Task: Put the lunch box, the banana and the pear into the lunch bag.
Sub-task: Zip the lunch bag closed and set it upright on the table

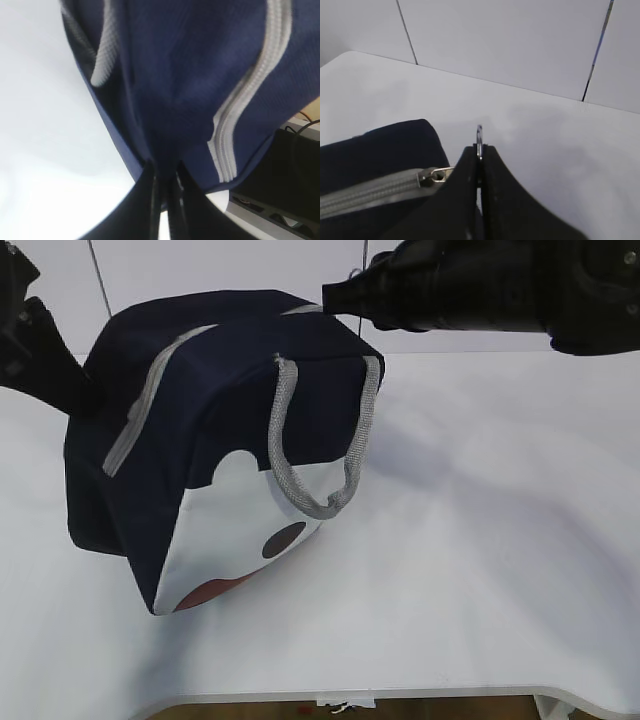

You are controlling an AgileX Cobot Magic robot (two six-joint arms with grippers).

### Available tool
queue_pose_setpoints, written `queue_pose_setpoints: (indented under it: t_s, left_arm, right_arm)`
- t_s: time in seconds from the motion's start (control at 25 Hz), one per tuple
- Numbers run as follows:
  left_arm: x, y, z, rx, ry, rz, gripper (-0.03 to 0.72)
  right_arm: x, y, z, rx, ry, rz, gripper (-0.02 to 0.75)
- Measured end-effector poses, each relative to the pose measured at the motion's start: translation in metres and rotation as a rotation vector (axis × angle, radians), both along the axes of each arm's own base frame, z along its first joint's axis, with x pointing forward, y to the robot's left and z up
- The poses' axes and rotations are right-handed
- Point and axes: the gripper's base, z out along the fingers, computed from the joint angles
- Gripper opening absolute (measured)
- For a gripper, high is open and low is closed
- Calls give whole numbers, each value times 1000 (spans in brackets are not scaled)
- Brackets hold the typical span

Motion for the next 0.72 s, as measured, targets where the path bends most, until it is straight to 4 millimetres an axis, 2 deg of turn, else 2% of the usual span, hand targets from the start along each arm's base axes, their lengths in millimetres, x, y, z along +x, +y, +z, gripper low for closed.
queue_pose_setpoints:
  t_s: [0.2, 0.44, 0.72]
  left_arm:
    - [1, 2, 0, 0, 0, 7, -6]
    - [1, 2, 0, 0, 0, 7, -6]
    - [1, 3, 0, 1, 1, 7, -6]
  right_arm:
    - [8, -8, -9, -11, 19, -26, -10]
    - [16, -7, -29, -34, 65, -31, -10]
    - [19, -7, -27, -45, 50, -38, -10]
